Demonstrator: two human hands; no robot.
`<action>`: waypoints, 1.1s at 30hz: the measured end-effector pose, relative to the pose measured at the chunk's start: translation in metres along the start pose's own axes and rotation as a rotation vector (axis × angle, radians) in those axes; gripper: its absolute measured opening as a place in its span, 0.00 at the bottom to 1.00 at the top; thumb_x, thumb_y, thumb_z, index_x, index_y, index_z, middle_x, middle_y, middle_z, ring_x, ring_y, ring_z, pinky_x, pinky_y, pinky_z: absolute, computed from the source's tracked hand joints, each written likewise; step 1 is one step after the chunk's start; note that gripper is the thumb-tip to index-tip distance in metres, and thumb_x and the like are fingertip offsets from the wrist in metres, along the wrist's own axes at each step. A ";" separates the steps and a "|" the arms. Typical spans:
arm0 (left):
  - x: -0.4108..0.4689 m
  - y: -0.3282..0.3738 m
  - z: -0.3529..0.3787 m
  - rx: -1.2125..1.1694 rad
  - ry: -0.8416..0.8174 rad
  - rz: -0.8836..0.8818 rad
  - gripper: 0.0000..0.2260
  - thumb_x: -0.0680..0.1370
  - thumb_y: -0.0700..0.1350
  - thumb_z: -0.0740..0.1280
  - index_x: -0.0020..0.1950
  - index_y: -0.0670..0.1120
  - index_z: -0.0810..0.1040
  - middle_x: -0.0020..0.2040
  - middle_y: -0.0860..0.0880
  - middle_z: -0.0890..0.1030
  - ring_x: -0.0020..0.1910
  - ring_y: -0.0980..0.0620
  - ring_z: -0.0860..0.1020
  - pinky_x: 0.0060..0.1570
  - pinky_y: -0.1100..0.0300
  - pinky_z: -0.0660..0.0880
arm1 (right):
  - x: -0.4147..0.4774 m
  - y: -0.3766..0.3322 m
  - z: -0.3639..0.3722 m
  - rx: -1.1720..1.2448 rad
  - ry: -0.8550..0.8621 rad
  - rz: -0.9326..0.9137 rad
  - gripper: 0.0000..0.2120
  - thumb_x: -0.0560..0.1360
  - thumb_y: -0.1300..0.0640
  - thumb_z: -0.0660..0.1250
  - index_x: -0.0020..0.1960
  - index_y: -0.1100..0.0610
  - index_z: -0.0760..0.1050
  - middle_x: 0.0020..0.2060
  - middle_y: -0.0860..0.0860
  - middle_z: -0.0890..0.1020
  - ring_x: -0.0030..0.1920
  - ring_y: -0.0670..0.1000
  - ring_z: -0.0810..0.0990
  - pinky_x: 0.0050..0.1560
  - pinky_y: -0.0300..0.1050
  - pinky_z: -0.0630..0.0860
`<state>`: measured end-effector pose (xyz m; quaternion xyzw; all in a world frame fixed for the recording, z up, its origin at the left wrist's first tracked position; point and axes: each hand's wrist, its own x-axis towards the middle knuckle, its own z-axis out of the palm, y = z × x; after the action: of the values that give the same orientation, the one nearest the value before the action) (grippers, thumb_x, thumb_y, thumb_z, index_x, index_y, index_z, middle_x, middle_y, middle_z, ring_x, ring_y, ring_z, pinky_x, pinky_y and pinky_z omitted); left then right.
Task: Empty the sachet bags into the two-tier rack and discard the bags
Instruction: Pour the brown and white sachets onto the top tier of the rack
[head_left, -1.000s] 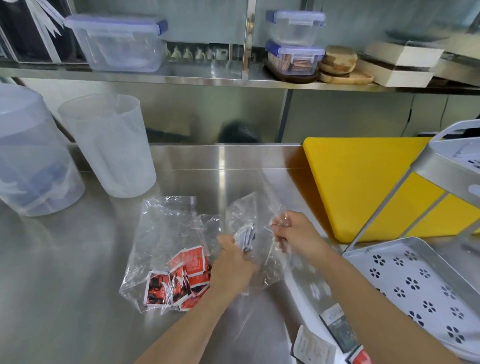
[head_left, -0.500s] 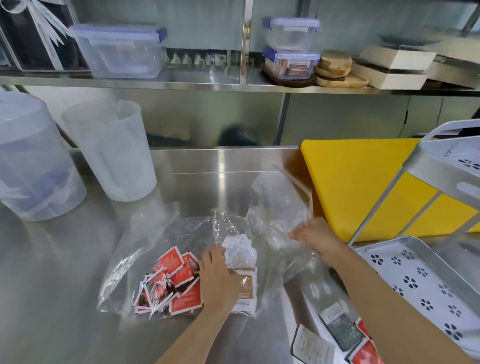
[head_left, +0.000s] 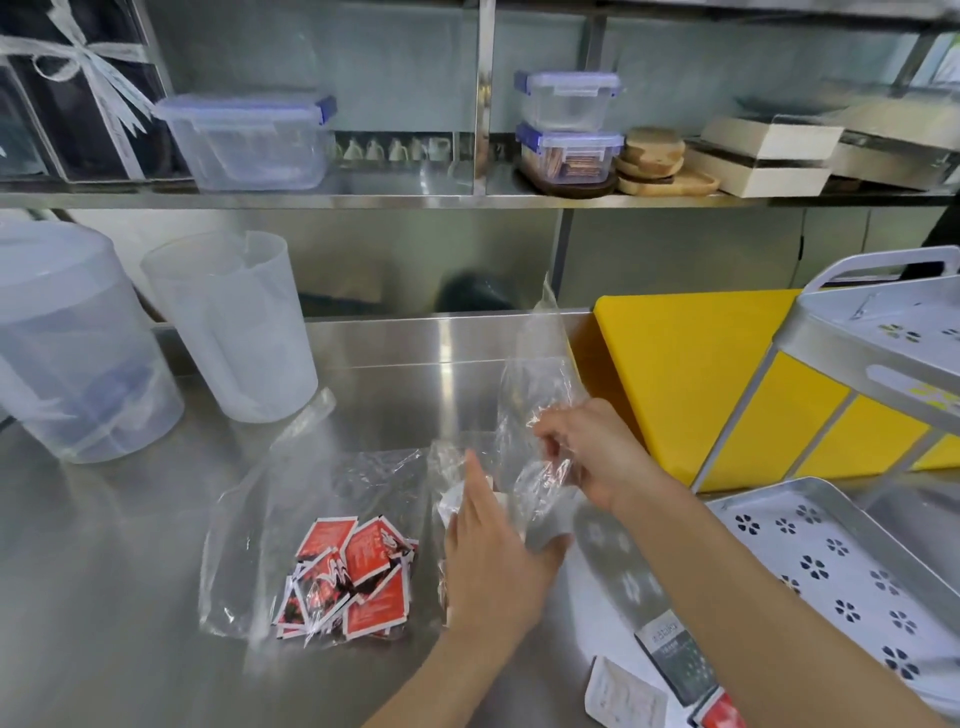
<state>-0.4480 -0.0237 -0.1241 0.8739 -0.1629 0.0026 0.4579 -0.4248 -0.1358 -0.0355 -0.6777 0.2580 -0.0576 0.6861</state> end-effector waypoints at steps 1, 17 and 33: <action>0.006 0.004 -0.002 0.017 0.059 0.019 0.54 0.66 0.60 0.72 0.73 0.55 0.31 0.78 0.45 0.54 0.75 0.44 0.58 0.73 0.47 0.58 | -0.003 -0.004 0.002 0.023 -0.001 -0.011 0.10 0.69 0.69 0.62 0.30 0.61 0.69 0.23 0.55 0.69 0.24 0.50 0.67 0.23 0.38 0.63; 0.085 0.081 -0.101 -0.754 0.160 0.132 0.14 0.72 0.40 0.71 0.31 0.57 0.83 0.30 0.56 0.84 0.35 0.60 0.83 0.49 0.62 0.77 | -0.010 -0.013 -0.041 0.253 0.216 -0.356 0.03 0.71 0.59 0.70 0.43 0.56 0.77 0.37 0.53 0.79 0.36 0.51 0.74 0.34 0.38 0.69; 0.076 0.092 -0.125 -0.478 -0.259 0.167 0.13 0.63 0.62 0.71 0.47 0.65 0.79 0.40 0.67 0.82 0.43 0.73 0.78 0.44 0.70 0.69 | -0.034 -0.028 -0.037 0.069 0.033 -0.628 0.08 0.71 0.67 0.68 0.34 0.63 0.74 0.22 0.48 0.76 0.26 0.46 0.74 0.25 0.32 0.69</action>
<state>-0.3847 0.0066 0.0342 0.7178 -0.2875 -0.1098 0.6246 -0.4629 -0.1565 0.0030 -0.6997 0.0451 -0.2862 0.6530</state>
